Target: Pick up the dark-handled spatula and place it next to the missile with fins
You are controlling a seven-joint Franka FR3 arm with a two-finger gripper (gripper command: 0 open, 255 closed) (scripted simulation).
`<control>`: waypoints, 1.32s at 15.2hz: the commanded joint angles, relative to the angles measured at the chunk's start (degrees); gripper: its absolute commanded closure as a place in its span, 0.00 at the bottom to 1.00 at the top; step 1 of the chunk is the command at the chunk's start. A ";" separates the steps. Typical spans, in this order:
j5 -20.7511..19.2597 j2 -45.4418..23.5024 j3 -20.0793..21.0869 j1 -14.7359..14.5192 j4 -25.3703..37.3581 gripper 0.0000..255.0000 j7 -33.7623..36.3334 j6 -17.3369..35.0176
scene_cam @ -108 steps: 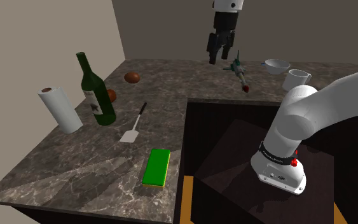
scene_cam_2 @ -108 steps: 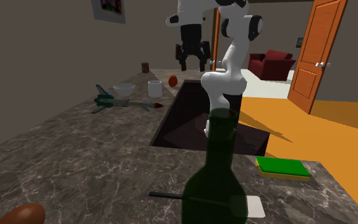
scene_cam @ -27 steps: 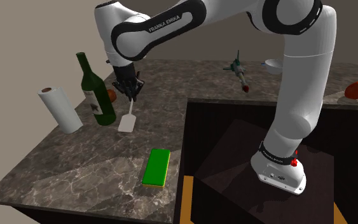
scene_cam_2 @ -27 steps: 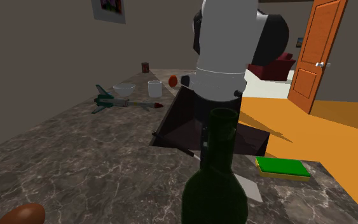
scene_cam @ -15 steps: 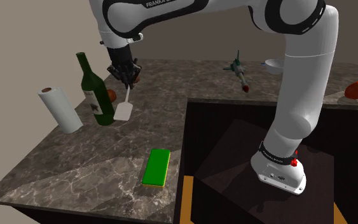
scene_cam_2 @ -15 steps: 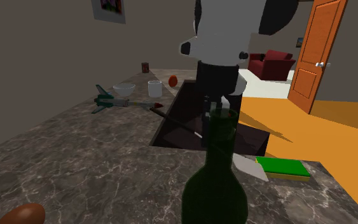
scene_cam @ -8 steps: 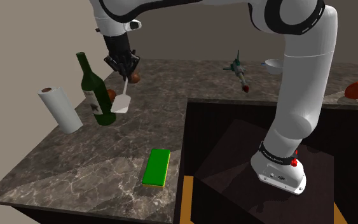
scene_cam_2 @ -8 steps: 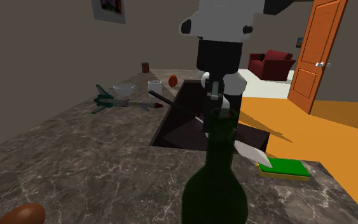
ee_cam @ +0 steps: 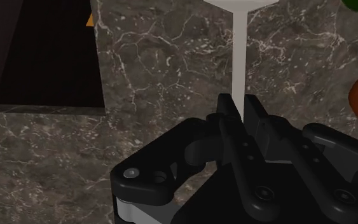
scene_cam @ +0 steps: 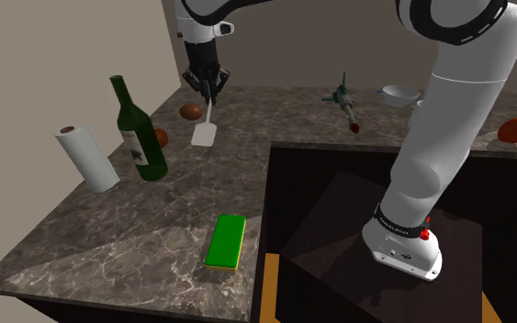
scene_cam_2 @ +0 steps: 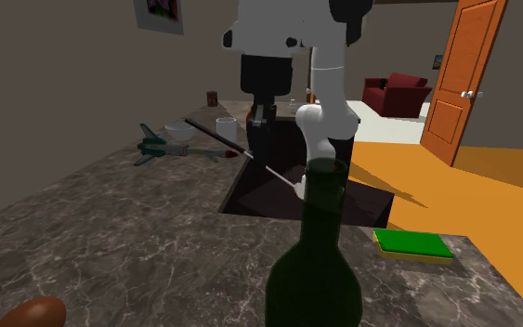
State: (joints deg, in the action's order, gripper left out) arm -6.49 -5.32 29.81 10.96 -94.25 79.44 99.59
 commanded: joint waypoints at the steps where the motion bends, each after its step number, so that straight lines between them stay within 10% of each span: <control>1: 1.28 2.27 -1.24 1.87 -2.30 1.00 -3.28 0.59; 20: 4.83 10.18 -15.54 14.75 -11.46 1.00 -30.95 3.96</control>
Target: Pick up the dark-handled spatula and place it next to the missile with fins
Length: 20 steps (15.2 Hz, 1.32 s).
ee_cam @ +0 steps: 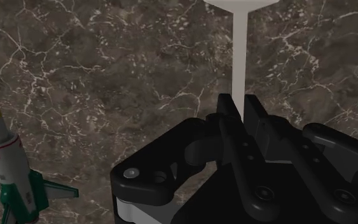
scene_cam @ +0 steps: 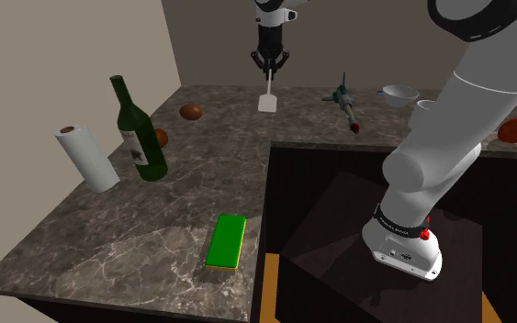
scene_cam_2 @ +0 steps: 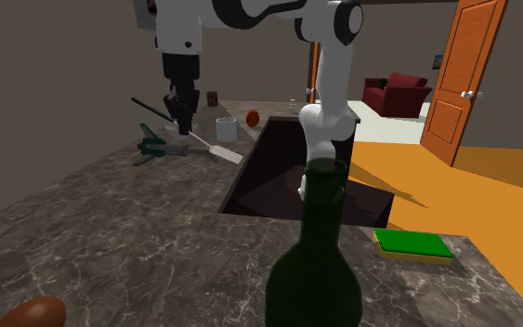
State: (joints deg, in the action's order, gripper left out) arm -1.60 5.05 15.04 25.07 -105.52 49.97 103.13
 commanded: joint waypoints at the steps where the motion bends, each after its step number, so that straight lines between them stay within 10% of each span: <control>1: -0.12 -0.40 -1.50 1.26 0.01 1.00 -2.81 0.48; 20: -0.72 -2.78 -4.11 3.51 -8.97 1.00 -7.09 11.97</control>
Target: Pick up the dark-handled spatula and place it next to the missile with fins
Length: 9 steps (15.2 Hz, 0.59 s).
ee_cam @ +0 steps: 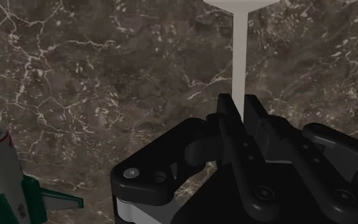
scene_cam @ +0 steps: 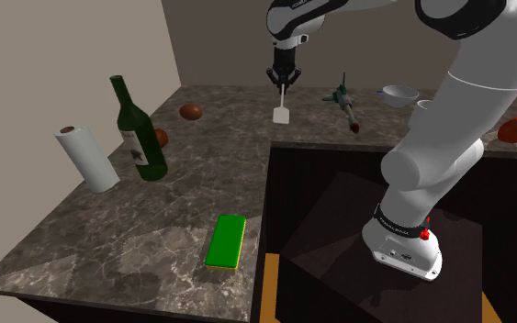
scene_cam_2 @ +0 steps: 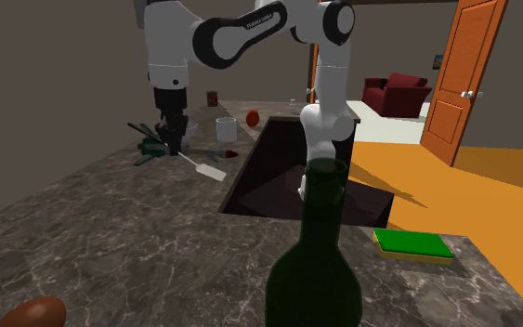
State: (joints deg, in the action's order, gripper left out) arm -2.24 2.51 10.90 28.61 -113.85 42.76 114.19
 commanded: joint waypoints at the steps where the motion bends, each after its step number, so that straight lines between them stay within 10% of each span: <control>1: -0.12 -0.41 0.04 -0.03 -1.23 1.00 0.18 1.65; 9: -0.67 -2.22 0.09 -0.05 -5.44 1.00 0.75 7.63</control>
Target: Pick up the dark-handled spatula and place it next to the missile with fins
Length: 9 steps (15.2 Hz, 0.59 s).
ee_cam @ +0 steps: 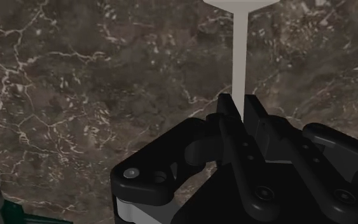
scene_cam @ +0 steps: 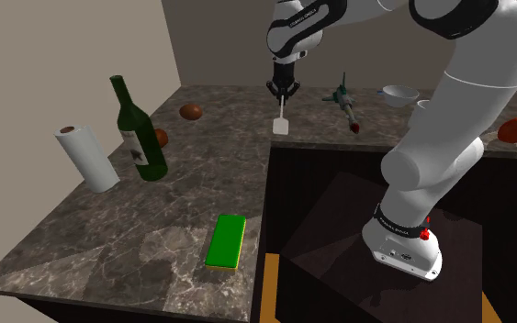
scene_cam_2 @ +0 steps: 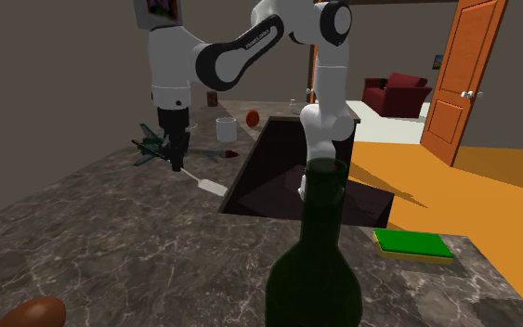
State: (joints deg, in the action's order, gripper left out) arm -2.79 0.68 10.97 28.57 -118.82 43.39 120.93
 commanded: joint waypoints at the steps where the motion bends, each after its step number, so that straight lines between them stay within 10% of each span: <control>1: -0.21 -0.68 0.02 -0.01 -0.93 1.00 0.20 1.63; 9: -1.09 -3.35 0.01 -0.05 -4.25 1.00 0.99 7.54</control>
State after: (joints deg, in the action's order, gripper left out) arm -3.77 -2.33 10.99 28.52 -122.66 44.28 127.71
